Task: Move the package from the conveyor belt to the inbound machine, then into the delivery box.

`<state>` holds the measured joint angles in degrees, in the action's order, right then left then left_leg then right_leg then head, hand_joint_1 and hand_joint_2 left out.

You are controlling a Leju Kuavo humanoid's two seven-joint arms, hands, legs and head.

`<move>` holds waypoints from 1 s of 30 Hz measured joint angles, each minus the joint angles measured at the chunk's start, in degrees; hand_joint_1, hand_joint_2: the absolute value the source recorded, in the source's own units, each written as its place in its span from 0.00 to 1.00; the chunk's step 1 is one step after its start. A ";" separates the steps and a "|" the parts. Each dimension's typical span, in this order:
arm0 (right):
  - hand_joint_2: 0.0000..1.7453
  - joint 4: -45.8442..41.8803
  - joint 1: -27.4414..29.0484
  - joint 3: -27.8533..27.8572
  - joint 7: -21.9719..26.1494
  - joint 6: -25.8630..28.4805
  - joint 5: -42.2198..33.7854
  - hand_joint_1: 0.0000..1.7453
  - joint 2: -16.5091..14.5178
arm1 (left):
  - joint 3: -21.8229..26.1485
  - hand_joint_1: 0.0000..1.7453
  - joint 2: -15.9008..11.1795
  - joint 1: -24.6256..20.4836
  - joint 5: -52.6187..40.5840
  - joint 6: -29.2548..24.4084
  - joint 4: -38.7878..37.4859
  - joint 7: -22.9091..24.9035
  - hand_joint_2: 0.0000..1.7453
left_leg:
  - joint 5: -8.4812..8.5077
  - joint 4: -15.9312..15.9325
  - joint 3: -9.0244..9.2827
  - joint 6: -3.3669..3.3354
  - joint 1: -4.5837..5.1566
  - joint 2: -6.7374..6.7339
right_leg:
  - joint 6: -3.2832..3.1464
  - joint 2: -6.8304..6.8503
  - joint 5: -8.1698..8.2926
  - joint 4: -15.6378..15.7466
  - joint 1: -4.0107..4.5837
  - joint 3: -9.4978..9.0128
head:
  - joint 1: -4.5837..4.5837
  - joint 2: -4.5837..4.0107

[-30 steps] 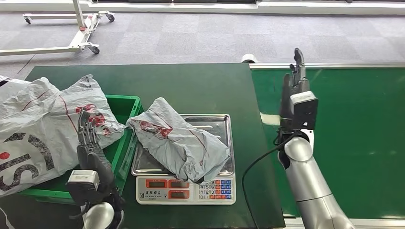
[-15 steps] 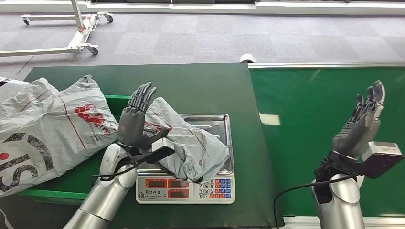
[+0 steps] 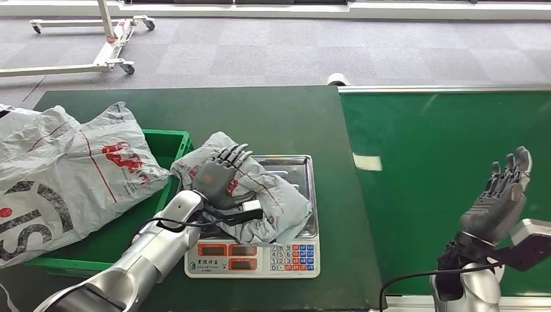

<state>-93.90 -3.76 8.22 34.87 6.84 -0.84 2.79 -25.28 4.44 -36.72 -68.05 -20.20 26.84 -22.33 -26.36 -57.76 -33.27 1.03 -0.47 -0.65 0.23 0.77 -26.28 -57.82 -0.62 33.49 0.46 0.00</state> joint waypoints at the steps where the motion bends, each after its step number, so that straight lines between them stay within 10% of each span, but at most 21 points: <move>1: 0.00 0.14 0.06 0.22 -0.03 -0.21 -0.01 0.00 -0.18 | -0.14 1.00 -0.10 -0.32 0.11 0.93 -0.57 -0.43 1.00 | 0.00 0.01 0.02 0.00 0.00 0.01 | 0.00 0.00 -0.01 0.00 0.00 -0.03 | 0.00 0.00; 11: 0.00 0.49 1.63 1.71 -1.00 -1.02 0.09 0.00 -2.01 | 0.55 1.00 -2.53 2.53 7.51 -5.58 5.82 -5.00 1.00 | 0.07 0.02 0.11 0.08 0.00 -0.07 | -0.03 -0.01 0.05 -0.01 0.00 -0.06 | 0.00 0.00; 23: 0.00 -0.69 5.97 4.86 -0.44 -0.31 -0.64 0.00 -3.60 | 17.88 1.00 -5.10 23.33 60.40 10.11 61.34 -17.76 1.00 | -0.13 0.03 -0.08 0.06 -0.01 -0.11 | -0.04 -0.13 -0.16 -0.03 0.01 0.14 | 0.00 0.00; 30: 0.00 -1.68 6.76 6.66 -0.48 -2.03 0.01 0.00 -5.18 | 31.84 1.00 -5.28 27.23 43.43 1.25 68.08 -15.28 1.00 | -0.13 0.04 -0.04 0.05 -0.01 -0.10 | -0.05 -0.04 -0.24 -0.03 0.02 0.09 | 0.00 0.00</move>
<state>-95.59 3.00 14.88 34.39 4.80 -0.84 -2.39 6.57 -0.84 -9.49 -24.62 -18.95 94.92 -37.61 -26.49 -57.72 -33.31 1.08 -0.48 -0.74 0.18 0.73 -26.52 -57.85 -0.60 33.59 0.46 0.00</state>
